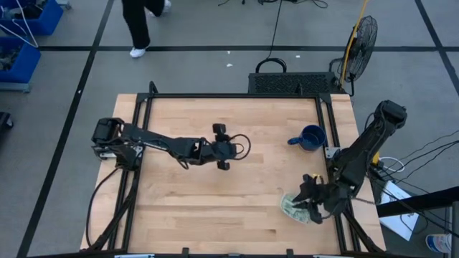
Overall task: Pick and place Stevia / Truvia into bins
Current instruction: Put the stevia packet into the transparent container, then return to Home Position
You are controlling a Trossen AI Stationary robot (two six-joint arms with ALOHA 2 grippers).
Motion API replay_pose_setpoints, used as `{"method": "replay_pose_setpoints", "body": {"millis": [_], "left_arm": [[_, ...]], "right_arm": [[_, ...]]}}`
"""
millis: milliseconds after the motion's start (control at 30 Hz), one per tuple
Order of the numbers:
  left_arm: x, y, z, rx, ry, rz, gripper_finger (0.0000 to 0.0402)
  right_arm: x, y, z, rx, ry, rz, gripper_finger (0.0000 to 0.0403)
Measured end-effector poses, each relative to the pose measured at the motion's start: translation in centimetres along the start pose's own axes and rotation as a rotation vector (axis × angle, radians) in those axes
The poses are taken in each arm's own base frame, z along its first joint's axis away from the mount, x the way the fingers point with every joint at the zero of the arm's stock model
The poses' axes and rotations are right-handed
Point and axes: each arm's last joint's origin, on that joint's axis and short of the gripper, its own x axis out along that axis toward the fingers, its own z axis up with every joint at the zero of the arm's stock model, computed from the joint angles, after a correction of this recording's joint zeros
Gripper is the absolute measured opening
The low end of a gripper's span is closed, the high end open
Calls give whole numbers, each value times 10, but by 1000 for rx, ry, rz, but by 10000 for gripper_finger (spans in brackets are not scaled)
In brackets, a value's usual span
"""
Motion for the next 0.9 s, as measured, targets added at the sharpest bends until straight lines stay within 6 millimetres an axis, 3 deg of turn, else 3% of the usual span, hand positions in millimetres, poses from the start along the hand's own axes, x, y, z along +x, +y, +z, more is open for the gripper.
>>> {"method": "replay_pose_setpoints", "body": {"millis": [100, 200, 400, 533, 700, 900], "left_arm": [[-13, 6, 1, 48, 57, 135, 129], [-41, 18, 5, 39, 57, 226, 129], [-127, 55, -1, -88, -68, 95, 129], [-183, 85, -28, -312, -116, -40, 129], [-225, 100, -74, -484, -110, -203, 129], [-232, 92, -125, -555, -179, -211, 129]], "right_arm": [[-14, -1, 9, -80, -52, 62, 94], [-33, -6, 22, -213, -143, 118, 90], [-76, -27, 46, -583, -485, -52, 76], [-95, -39, 51, -516, -619, -134, 70], [-88, -54, 39, -486, -660, -203, 62], [-67, -69, 24, -460, -777, -217, 59]]}}
